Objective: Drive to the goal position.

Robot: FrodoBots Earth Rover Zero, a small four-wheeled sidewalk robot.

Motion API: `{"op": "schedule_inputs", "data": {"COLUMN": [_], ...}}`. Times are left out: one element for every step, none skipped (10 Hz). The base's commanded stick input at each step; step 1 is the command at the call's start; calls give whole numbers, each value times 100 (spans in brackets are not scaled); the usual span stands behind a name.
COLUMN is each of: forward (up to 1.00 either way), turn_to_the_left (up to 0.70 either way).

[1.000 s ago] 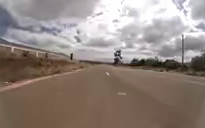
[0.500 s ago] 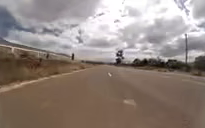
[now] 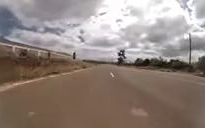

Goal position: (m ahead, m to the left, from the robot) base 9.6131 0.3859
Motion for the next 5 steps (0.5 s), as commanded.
{"op": "schedule_inputs", "data": {"forward": [85, 85, 85, 85, 85], "turn_to_the_left": [0, 0, 0, 0, 0]}}
